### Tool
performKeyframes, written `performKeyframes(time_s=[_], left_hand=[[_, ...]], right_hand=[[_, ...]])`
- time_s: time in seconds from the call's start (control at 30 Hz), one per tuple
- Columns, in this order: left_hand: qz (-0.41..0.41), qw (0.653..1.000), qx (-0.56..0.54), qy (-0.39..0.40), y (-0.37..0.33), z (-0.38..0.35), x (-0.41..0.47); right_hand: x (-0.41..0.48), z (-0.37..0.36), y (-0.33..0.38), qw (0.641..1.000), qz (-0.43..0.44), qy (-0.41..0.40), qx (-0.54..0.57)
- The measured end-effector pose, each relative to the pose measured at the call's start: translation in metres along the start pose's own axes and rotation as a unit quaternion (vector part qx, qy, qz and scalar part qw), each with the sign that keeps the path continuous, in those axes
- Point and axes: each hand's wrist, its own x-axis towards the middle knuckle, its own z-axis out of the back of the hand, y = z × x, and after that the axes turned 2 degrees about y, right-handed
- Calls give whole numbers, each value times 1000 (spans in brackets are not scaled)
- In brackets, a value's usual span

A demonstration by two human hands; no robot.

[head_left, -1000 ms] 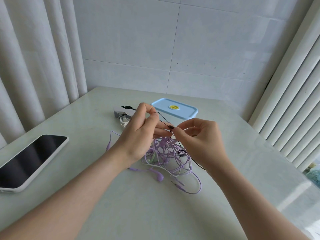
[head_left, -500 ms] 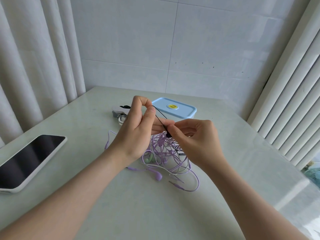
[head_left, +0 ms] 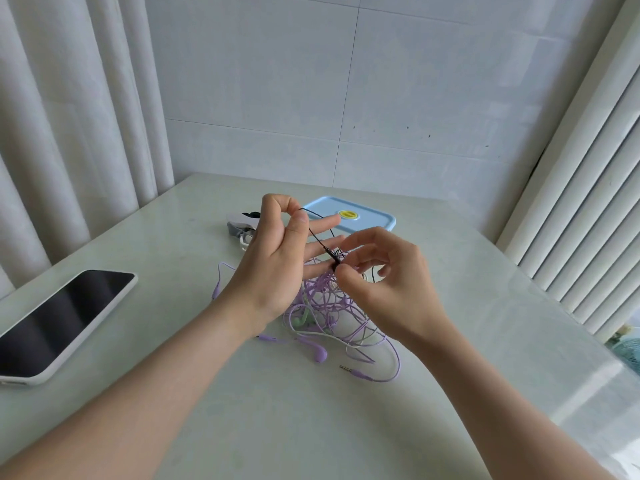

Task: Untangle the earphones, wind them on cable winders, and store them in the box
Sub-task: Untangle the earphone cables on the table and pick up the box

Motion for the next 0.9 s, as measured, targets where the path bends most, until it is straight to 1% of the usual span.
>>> performKeyframes(time_s=[0.1, 0.17, 0.37, 0.5, 0.6, 0.77, 0.9], left_hand=[[6, 1000, -4, -10, 1, 1, 1], [8, 1000, -16, -16, 3, 1, 2], [18, 998, -43, -32, 4, 2, 3], [25, 998, -51, -39, 2, 2, 2], [15, 999, -29, -31, 1, 2, 2], [-30, 998, 52, -27, 3, 2, 0], [-42, 996, 76, -20, 6, 4, 0]], right_hand=[[-1, -4, -1, 998, 16, -19, -52], [0, -4, -4, 997, 19, -17, -74], [4, 0, -7, 996, 14, -10, -92], [2, -1, -9, 993, 36, -14, -109], [1, -2, -7, 993, 40, -9, -107], [-2, -6, -5, 993, 48, 4, -110], [0, -5, -5, 995, 51, 2, -84]])
